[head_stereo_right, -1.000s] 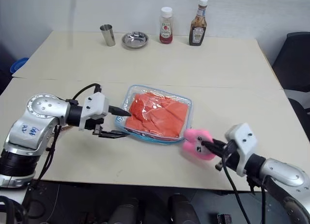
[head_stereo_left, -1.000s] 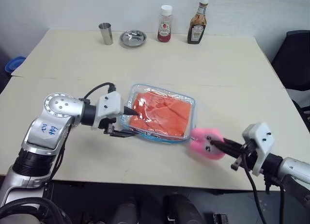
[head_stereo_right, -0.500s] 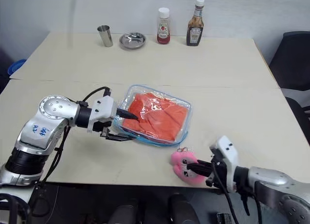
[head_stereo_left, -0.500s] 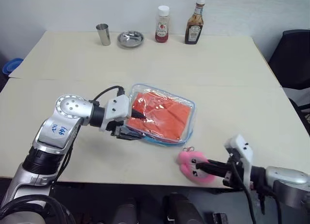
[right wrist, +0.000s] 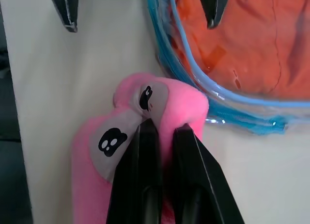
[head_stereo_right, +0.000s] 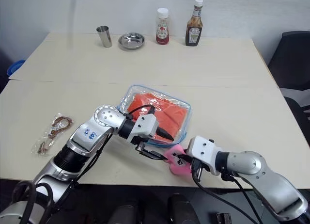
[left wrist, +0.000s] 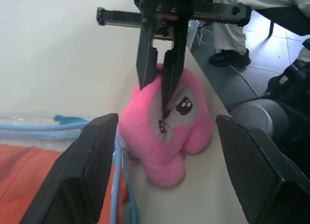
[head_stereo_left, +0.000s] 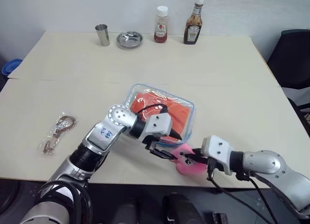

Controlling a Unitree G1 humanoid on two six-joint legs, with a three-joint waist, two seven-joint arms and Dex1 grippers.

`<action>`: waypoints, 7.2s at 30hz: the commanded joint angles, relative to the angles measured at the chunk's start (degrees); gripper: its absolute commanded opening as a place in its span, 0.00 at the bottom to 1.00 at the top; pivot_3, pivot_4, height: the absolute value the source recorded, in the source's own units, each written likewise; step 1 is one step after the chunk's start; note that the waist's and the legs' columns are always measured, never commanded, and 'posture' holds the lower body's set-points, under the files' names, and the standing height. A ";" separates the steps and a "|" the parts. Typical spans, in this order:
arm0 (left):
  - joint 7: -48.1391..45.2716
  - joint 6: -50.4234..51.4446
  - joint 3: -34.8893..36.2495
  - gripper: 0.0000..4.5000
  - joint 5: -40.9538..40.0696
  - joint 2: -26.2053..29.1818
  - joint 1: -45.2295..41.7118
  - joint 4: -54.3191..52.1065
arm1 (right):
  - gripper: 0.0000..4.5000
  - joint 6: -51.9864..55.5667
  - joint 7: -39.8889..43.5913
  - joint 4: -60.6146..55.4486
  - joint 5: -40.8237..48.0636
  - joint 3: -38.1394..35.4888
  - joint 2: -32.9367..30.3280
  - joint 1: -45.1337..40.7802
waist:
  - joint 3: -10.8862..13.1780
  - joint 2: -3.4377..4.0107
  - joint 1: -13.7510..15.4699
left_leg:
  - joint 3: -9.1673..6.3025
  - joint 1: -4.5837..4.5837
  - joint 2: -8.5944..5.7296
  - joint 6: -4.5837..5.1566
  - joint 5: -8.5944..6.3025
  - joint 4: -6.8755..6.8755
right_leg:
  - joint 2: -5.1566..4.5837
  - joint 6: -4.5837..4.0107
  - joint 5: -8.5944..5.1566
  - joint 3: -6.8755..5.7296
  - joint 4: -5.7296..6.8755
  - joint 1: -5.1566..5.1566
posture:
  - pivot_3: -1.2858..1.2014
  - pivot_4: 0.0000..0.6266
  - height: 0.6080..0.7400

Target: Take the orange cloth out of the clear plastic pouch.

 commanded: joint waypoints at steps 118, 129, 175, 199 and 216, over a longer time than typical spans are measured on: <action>9.26 15.10 51.56 0.02 -16.52 29.15 40.71 -8.25 | 0.00 -63.59 30.09 39.12 -15.01 2.90 0.53 -22.15 | 0.10 0.15 -0.15 | -0.07 0.06 0.02 0.12 -0.08 -0.04 | -0.16 -0.01 -0.01 -0.17 -0.06 0.04 | 0.52 0.24 1.00; 17.33 16.18 44.88 0.45 -16.62 23.57 39.82 -9.76 | 0.38 -55.56 29.33 36.37 -12.32 2.53 1.75 -21.59 | 0.11 0.16 -0.01 | -0.08 0.05 -0.01 0.23 -0.14 -0.03 | -0.21 -0.01 -0.01 -0.20 -0.06 0.06 | 0.52 0.24 1.00; 3.05 -20.47 14.63 0.72 7.85 26.85 16.95 -7.33 | 0.76 -2.00 13.74 -3.40 14.73 -16.72 -1.42 1.02 | 0.24 0.31 0.15 | -0.37 -0.06 -0.07 0.24 -0.15 -0.08 | -0.21 -0.01 0.00 -0.45 -0.38 0.25 | 0.52 0.24 1.00; 11.38 6.29 24.26 0.00 -11.95 15.55 14.50 -10.32 | 0.72 -5.82 10.11 -0.10 5.02 -9.97 3.37 -2.50 | 0.24 0.30 0.04 | -0.39 -0.06 -0.07 0.08 -0.06 -0.03 | -0.20 0.00 0.00 -0.47 -0.33 0.26 | 0.52 0.24 1.00; 14.58 8.04 20.40 0.00 -10.93 14.44 15.79 -14.60 | 0.10 -12.66 1.38 11.31 -17.05 5.23 15.16 -10.44 | 0.23 0.28 0.13 | -0.40 -0.06 -0.08 0.03 -0.03 -0.01 | -0.22 -0.01 0.00 -0.46 -0.28 0.24 | 0.52 0.24 1.00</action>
